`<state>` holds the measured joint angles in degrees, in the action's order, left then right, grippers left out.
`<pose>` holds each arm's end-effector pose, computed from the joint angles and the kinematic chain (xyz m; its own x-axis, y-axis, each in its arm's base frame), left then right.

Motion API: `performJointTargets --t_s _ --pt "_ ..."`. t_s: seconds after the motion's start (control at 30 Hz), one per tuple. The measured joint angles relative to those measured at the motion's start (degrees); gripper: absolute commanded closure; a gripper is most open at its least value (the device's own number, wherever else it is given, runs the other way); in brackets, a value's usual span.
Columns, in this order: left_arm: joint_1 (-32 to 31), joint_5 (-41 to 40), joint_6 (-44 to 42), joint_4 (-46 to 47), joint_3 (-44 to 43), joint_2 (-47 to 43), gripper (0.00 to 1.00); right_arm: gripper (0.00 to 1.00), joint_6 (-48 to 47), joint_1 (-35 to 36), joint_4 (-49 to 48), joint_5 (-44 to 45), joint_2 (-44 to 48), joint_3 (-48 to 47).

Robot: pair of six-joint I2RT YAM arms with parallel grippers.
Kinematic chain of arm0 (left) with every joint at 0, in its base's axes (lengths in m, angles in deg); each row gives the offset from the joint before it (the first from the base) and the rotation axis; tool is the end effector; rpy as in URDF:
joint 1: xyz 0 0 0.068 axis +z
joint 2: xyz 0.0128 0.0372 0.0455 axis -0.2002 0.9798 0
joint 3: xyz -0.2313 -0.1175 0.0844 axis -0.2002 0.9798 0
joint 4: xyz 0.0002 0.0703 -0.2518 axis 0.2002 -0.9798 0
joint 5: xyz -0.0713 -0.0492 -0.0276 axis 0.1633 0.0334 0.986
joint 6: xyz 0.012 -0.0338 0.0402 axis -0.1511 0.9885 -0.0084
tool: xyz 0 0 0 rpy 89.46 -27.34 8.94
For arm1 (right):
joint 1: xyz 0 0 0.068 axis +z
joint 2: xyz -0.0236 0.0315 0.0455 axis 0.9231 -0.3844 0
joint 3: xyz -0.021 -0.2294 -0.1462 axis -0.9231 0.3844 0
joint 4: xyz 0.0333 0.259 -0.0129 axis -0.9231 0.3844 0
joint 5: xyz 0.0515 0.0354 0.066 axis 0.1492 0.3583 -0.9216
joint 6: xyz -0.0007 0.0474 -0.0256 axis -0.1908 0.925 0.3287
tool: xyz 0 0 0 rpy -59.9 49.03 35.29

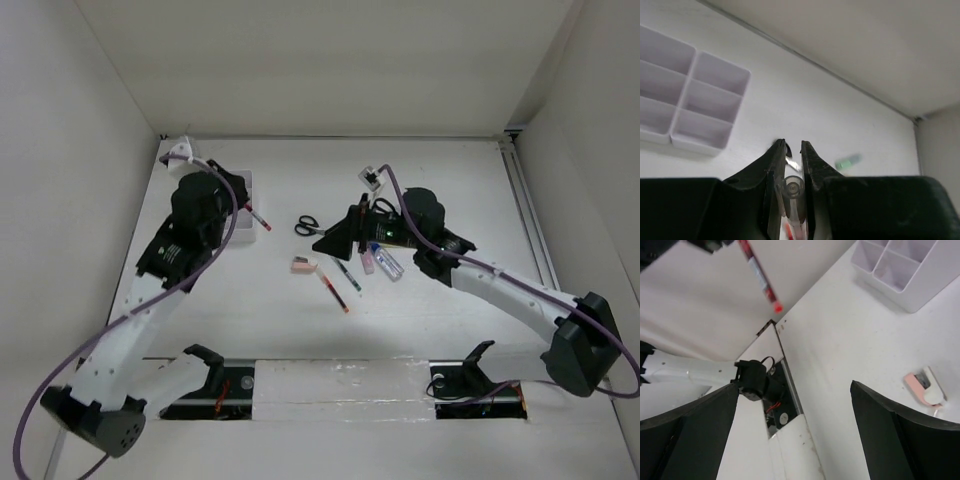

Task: Sort the stationery into containers
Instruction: Place the pen in the storage box.

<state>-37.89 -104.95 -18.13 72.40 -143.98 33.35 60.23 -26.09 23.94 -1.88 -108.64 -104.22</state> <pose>0.1798 -0.0769 0.4113 -0.1696 -0.5244 -0.8344 0.0639 0.8390 -0.5403 0.2160 0.2161 0.3263 -0.6250 0.0985 -0.7744 -0.7392 0.2442 0.6277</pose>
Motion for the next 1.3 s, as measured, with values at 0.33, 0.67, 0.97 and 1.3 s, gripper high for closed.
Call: performJointTargets --t_s 0.33,0.67,0.97,1.3 --pt "15.56 -15.76 -3.61 4.37 -19.04 24.57 1.0 0.0 -4.83 -0.74 6.56 1.62 12.22 4.46" --pt "24.22 -17.84 -11.06 8.44 -29.2 40.06 1.0 0.0 -7.74 -1.16 10.69 1.86 16.94 8.24" --pt "24.63 -21.88 -13.46 11.32 -29.83 49.66 1.0 0.0 -8.35 -1.16 13.42 1.84 19.47 8.96" --pt "24.96 -25.81 -12.57 13.44 -29.86 53.0 1.0 0.0 -8.85 -1.18 15.41 1.84 21.68 9.77"
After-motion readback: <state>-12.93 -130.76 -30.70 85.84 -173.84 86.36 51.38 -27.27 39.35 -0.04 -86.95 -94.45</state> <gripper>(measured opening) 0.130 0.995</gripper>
